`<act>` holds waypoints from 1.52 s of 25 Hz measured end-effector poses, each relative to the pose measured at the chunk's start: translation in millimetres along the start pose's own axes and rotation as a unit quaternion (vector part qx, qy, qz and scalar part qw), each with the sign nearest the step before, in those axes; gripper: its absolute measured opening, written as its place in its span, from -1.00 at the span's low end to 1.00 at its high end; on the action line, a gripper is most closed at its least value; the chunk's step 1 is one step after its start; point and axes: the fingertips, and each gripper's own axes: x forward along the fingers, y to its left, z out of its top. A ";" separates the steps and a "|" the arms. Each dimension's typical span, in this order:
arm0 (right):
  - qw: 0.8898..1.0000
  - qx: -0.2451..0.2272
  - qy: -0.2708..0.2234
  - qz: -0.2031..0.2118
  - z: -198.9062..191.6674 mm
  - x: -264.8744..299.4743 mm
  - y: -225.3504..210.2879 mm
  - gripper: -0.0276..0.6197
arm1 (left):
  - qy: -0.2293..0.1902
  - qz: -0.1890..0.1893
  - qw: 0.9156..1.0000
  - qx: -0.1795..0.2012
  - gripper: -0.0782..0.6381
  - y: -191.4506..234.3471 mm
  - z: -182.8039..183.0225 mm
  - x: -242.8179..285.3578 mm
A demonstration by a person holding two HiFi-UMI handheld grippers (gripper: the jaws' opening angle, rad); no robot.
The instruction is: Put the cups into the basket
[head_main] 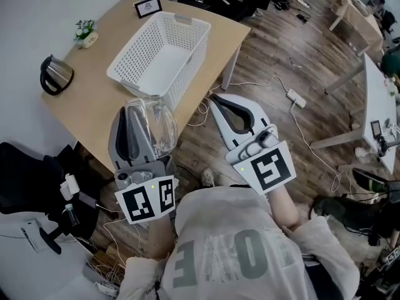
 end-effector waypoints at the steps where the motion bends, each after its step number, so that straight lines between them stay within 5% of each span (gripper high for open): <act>1: 1.000 0.002 -0.002 0.000 -0.1 7.0 -2.2 -0.92 | 0.000 -0.001 1.000 0.002 -0.67 3.6 -1.0 6.4; 14: 1.000 0.025 -0.004 0.015 -16.2 78.7 -39.8 -0.92 | 0.027 0.025 0.999 0.003 -0.67 31.3 -29.5 59.8; 22: 0.994 0.056 -0.007 0.093 -27.0 156.0 -72.0 -0.92 | 0.034 0.068 0.996 0.041 -0.67 42.9 -42.1 118.1; 28: 0.977 0.084 -0.025 0.195 -25.9 210.6 -97.7 -0.92 | 0.043 0.112 0.992 0.042 -0.67 51.2 -49.5 172.5; 38: 0.963 0.097 -0.029 0.251 -39.2 273.8 -145.6 -0.92 | 0.074 0.149 0.983 0.079 -0.68 60.6 -67.7 243.1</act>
